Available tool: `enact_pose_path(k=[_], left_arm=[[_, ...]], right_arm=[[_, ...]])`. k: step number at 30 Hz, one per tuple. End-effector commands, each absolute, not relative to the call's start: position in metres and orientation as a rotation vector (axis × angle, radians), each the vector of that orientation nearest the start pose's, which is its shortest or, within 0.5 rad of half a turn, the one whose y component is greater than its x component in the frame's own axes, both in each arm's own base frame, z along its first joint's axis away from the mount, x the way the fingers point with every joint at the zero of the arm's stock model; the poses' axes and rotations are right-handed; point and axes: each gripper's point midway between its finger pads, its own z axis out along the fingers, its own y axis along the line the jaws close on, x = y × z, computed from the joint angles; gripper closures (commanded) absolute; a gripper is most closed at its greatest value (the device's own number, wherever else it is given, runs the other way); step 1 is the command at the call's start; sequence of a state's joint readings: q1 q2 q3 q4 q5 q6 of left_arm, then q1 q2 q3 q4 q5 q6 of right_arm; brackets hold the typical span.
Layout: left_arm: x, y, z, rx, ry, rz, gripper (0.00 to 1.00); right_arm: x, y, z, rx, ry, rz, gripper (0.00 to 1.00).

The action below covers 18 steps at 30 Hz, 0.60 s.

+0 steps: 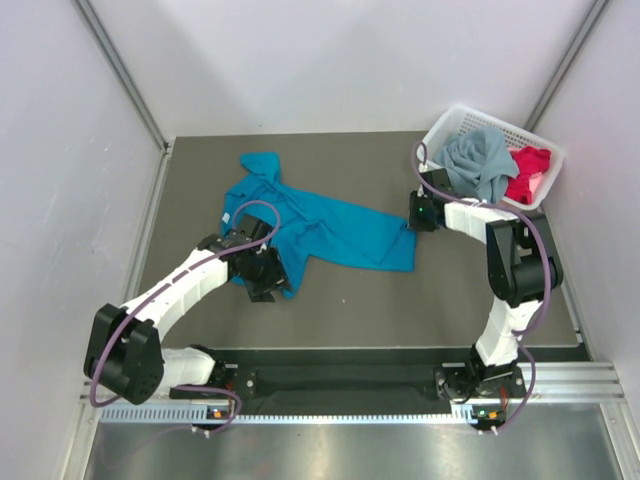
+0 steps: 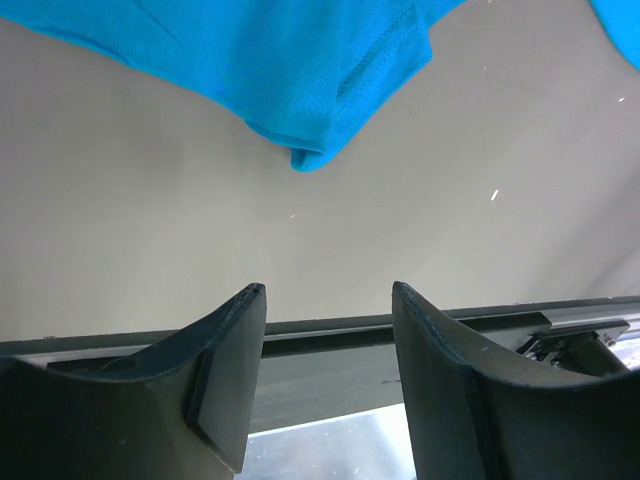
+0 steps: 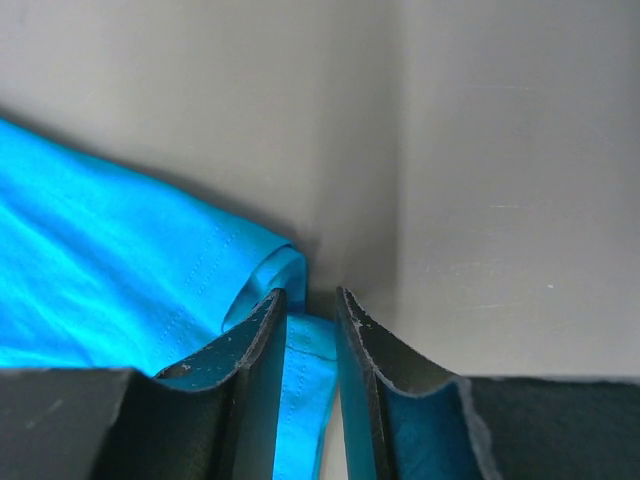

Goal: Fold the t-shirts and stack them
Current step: Flatten the tshirt out

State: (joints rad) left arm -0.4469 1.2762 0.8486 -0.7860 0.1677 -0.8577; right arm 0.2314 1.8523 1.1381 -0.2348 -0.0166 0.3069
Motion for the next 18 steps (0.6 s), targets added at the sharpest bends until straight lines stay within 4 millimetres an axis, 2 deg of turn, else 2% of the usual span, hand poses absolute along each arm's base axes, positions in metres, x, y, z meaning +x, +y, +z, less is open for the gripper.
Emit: enact_pose_path(k=[1,4,7,10,18], left_arm=[[0.203,-0.166,0.086,-0.57,2.844,-0.536,0.42],[0.204,-0.167,0.083,-0.568,2.855,-0.531,0.41],[0.206,-0.168,0.084,-0.566,2.85,-0.536,0.42],[0.206,-0.168,0.082,-0.565,2.856,-0.533,0.42],[0.211,-0.17,0.083,-0.56,2.852,-0.534,0.42]], right_arm=[[0.405,0.109,0.023,0.097,2.561,0.246,0.73],[0.402,0.101,0.02,0.105,2.57,0.207,0.72],[0.401,0.09,0.02,0.1,2.564,0.147,0.66],[0.398,0.084,0.02,0.098,2.567,0.125,0.66],[0.39,0.097,0.016,0.112,2.584,0.222,0.74]])
